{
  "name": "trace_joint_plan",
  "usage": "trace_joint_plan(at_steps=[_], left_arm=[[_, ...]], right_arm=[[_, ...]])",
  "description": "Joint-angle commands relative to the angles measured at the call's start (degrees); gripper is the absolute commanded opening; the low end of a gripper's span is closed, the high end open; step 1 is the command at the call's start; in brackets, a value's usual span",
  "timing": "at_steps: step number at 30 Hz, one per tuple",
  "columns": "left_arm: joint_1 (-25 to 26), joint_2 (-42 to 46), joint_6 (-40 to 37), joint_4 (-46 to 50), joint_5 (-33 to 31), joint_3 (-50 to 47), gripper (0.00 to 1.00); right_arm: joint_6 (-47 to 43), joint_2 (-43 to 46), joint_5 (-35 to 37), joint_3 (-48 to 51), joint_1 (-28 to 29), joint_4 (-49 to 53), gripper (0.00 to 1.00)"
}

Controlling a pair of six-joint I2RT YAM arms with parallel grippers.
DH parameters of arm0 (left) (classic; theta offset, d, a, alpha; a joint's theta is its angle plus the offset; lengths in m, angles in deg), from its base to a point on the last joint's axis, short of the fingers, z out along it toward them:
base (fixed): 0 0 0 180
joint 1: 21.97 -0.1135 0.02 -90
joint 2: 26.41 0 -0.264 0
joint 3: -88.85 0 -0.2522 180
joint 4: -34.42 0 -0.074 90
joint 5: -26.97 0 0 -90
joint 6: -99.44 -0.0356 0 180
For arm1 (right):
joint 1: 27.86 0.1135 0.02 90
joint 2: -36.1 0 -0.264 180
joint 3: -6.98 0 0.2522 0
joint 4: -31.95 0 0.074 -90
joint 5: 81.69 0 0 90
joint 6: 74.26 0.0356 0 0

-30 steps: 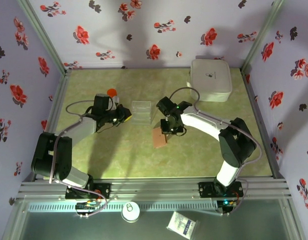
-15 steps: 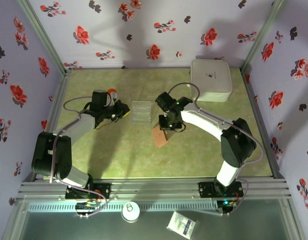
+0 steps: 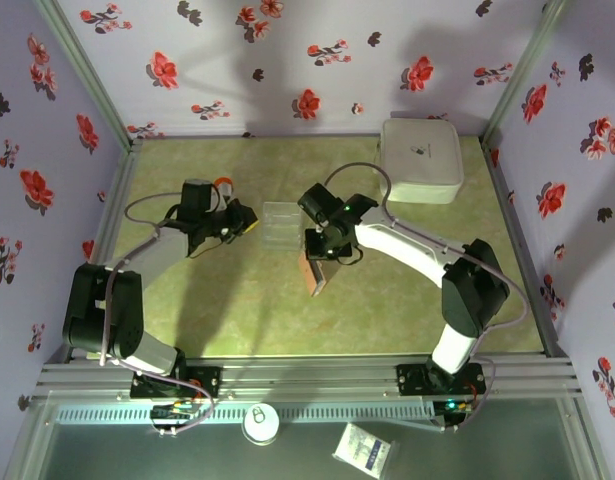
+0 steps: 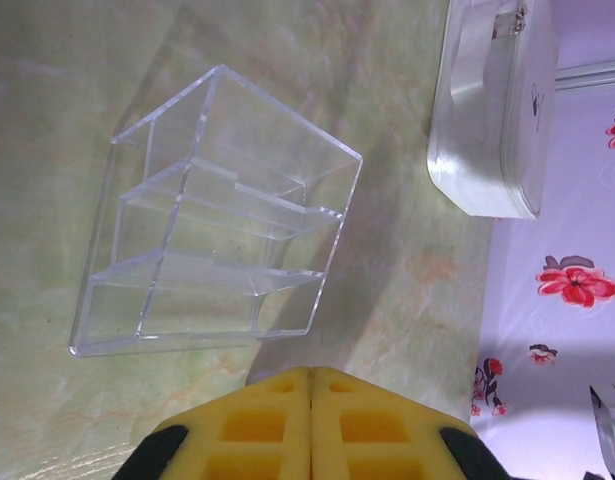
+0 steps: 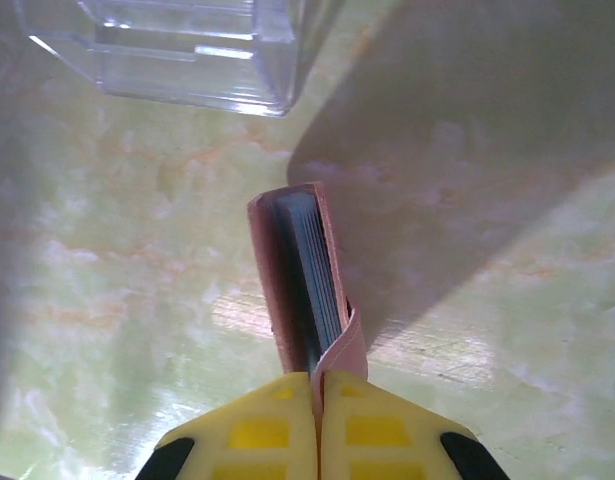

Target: Take the credit cards out of the card holder

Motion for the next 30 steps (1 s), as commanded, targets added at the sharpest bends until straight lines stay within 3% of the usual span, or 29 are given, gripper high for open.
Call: trace_joint_plan(at_steps=[1,13,19,30], left_arm=[[-1.1,2.1,-1.2,-0.5,1.5,-1.2,0.07],[-3.4,3.8,-2.7,0.0,3.8,-4.0,0.06],[-3.3,2.6,-3.1,0.6,4.6,-4.9,0.05],[-1.3,-0.5,-2.6,0.3,4.0,-5.1,0.03]], right_arm=[[2.4,-0.1,-1.4,-2.3,1.2,-0.2,0.00],[7.7,-3.5,-3.3,-4.8,3.9,-7.4,0.00],[8.8,-3.5,-0.9,-4.7,3.7,-8.8,0.00],[5.9,0.1,1.2,4.0,-0.9,-6.5,0.00]])
